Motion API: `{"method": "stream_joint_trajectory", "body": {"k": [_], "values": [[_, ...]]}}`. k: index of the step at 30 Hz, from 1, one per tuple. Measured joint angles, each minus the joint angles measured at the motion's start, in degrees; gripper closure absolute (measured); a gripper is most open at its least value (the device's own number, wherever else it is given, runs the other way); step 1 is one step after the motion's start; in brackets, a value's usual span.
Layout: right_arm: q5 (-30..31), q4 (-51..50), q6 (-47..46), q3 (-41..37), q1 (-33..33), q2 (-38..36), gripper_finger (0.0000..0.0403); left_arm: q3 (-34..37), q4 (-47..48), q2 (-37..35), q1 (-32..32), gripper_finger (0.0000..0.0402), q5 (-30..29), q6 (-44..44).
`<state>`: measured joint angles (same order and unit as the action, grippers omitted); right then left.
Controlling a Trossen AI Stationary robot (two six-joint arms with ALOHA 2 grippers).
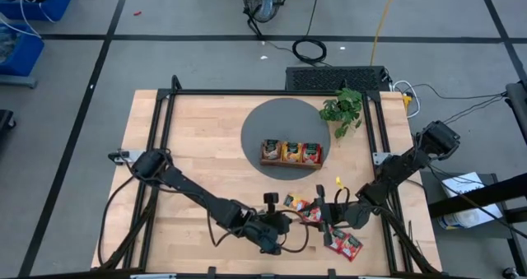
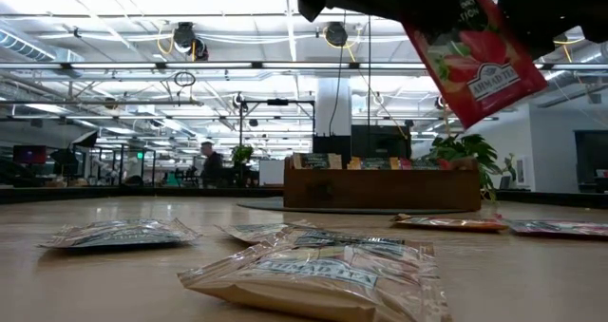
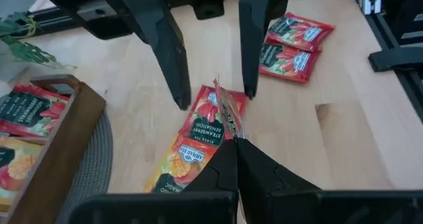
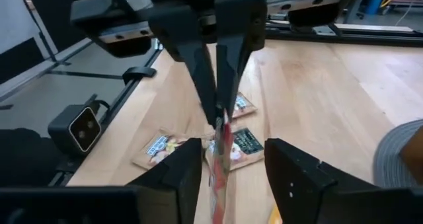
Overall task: Pick & Place Tea
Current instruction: Put the red tea bag into the right section of the wooden organiser
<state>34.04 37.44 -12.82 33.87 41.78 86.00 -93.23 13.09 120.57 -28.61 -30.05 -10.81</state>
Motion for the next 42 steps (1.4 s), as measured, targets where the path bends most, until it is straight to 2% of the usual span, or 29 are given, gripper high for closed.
{"method": "stream_joint_trajectory", "body": {"k": [9,12,23,27,37,42], "values": [[-0.2,-0.4,0.0,0.0,-1.1,1.2,0.0285,0.0,-0.5,0.0,0.7,0.0395,1.6,-1.5],[-2.9,0.3,-0.1,0.0,-2.1,2.2,0.0301,0.0,-1.0,0.0,0.8,0.0394,1.6,-1.8],[-6.0,3.3,4.4,0.0,-2.6,2.8,0.0397,0.0,-1.0,0.3,0.8,0.0398,1.6,-2.0],[-8.8,3.2,5.0,0.0,-2.6,2.9,0.0401,0.0,-1.2,0.7,0.9,0.0381,1.8,-2.4],[-8.4,4.8,6.7,-0.8,-2.3,2.3,0.0402,0.1,-1.4,-1.2,-0.1,0.0320,1.5,-0.9],[-1.6,6.2,6.9,-5.3,-2.3,-1.9,0.0402,0.1,6.6,-3.8,-2.4,0.0300,1.3,-3.1]]}}
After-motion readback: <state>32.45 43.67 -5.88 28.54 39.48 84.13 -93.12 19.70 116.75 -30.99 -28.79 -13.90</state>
